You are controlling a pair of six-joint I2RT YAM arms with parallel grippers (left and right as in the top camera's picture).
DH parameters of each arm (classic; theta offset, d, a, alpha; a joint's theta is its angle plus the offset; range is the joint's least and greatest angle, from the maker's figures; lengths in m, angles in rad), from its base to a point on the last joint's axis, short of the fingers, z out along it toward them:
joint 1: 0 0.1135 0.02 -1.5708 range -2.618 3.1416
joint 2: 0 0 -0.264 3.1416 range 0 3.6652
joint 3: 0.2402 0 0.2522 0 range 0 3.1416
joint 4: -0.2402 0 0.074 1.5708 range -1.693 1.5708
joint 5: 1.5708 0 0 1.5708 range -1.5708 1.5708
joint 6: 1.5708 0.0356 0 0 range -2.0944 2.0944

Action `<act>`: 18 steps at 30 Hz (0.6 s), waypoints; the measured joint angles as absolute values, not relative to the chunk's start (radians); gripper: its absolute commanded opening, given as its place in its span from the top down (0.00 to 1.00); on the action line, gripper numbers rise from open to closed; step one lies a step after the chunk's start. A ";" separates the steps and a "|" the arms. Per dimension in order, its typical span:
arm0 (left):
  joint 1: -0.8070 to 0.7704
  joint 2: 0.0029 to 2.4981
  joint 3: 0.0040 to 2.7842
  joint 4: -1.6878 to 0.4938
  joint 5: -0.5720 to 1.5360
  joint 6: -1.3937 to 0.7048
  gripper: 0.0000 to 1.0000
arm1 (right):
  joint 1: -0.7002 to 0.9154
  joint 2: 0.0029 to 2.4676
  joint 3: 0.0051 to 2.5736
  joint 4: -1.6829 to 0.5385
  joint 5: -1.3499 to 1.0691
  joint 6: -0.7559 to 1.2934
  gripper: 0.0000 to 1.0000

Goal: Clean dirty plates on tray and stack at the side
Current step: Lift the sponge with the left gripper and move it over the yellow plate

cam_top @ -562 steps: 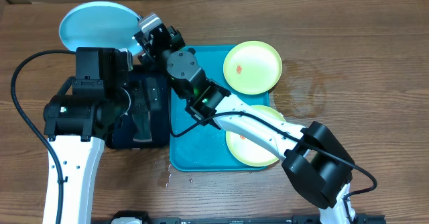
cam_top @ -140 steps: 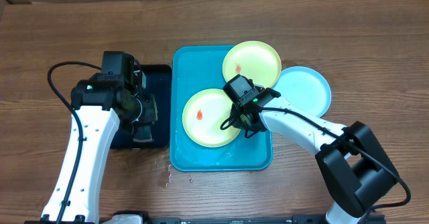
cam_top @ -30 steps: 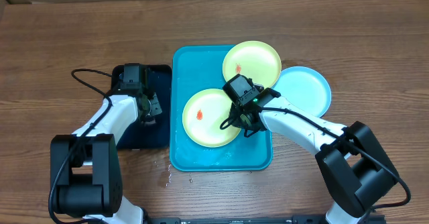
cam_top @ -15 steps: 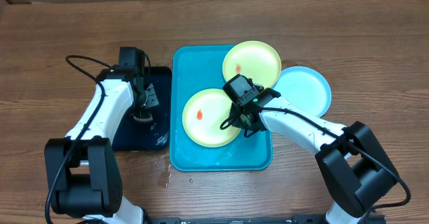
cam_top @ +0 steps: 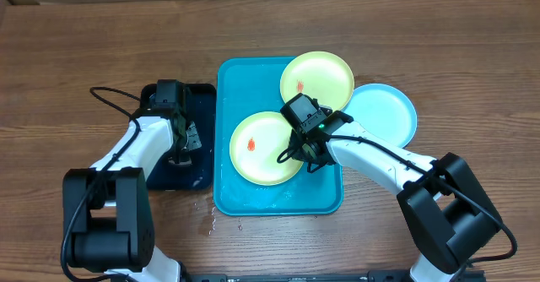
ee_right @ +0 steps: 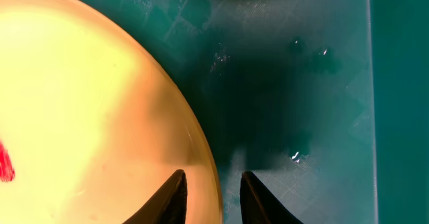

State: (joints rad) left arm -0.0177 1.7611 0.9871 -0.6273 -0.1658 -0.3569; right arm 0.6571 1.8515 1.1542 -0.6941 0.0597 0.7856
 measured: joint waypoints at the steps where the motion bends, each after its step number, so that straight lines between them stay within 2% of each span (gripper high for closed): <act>1: -0.018 1.763 0.987 -0.627 -0.165 -0.357 0.94 | 0.657 1.851 1.154 -0.693 0.060 0.785 0.70; 3: -0.018 1.763 0.991 -0.640 -0.161 -0.356 0.96 | 0.657 1.851 1.154 -0.694 0.060 0.785 0.67; 9: -0.016 1.780 1.107 -0.839 -0.142 -0.356 0.96 | 0.657 1.851 1.154 -0.693 0.060 0.786 0.69; 12: -0.010 1.785 1.223 -0.928 -0.133 -0.354 0.96 | 0.657 1.851 1.153 -0.693 0.060 0.790 0.87; 14: -0.006 1.784 1.306 -0.976 -0.124 -0.343 0.96 | 0.657 1.851 1.153 -0.693 0.061 0.791 0.92; 18: -0.006 1.784 1.440 -1.056 -0.100 -0.324 0.96 | 0.657 1.851 1.153 -0.692 0.060 0.786 0.93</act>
